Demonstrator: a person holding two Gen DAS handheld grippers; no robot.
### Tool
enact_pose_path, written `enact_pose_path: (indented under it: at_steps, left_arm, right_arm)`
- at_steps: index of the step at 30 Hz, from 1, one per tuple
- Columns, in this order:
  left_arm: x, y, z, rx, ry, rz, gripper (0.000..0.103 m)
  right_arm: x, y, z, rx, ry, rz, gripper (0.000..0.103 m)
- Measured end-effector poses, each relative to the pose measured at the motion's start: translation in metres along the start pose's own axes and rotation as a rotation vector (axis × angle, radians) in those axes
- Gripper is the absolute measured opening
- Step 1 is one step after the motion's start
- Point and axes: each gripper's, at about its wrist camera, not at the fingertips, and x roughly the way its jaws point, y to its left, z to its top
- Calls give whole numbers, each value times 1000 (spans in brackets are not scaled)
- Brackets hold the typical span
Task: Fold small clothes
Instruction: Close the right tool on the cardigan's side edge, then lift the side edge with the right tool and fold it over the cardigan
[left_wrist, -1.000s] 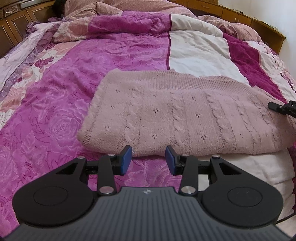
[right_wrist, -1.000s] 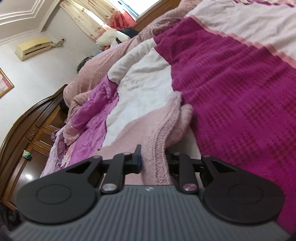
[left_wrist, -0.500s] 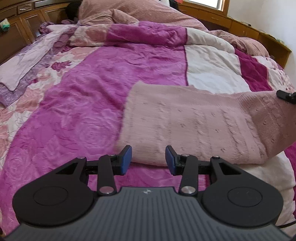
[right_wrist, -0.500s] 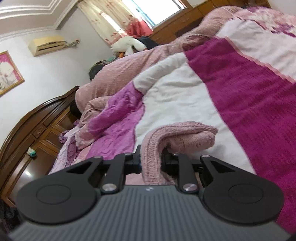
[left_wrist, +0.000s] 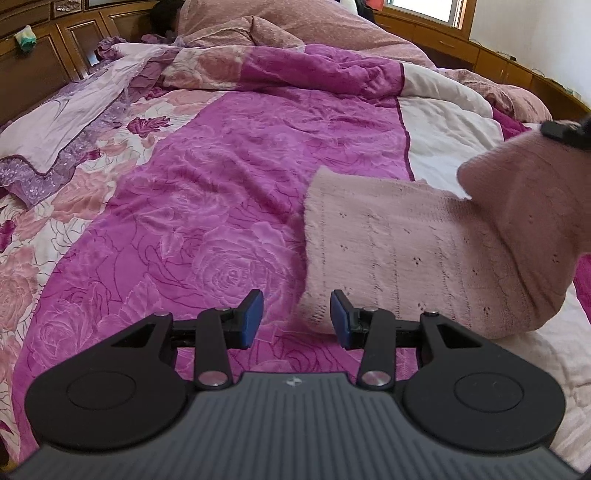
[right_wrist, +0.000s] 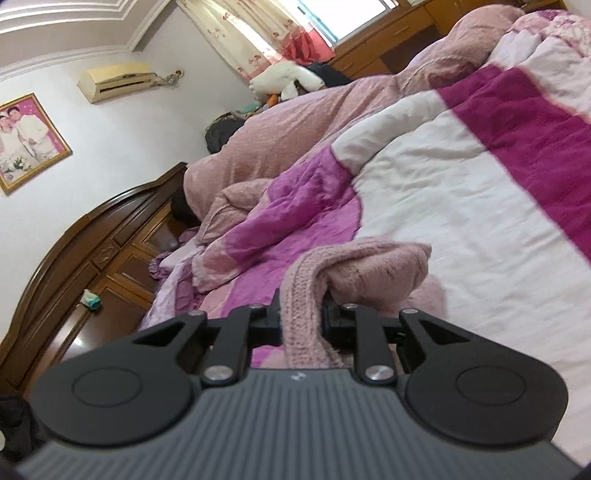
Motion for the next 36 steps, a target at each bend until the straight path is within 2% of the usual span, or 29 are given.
enact_pose_path:
  at_steps: [6, 12, 20, 29, 32, 36]
  left_arm:
    - [2, 15, -3, -29, 0, 12, 48]
    - [5, 36, -11, -64, 12, 31, 48]
    - [6, 58, -17, -115, 9, 37, 48]
    - [5, 70, -25, -139, 12, 41, 48]
    - [5, 74, -27, -145, 13, 41, 48]
    - [4, 73, -28, -137, 6, 35, 48]
  right_arm:
    - [34, 21, -27, -14, 69, -3, 20]
    - [61, 26, -56, -22, 132, -33, 20]
    - [76, 54, -65, -24, 101, -53, 19]
    - [115, 71, -116, -74, 229, -87, 21]
    - [118, 65, -123, -69, 261, -52, 26]
    - [103, 60, -117, 7, 287, 55, 36]
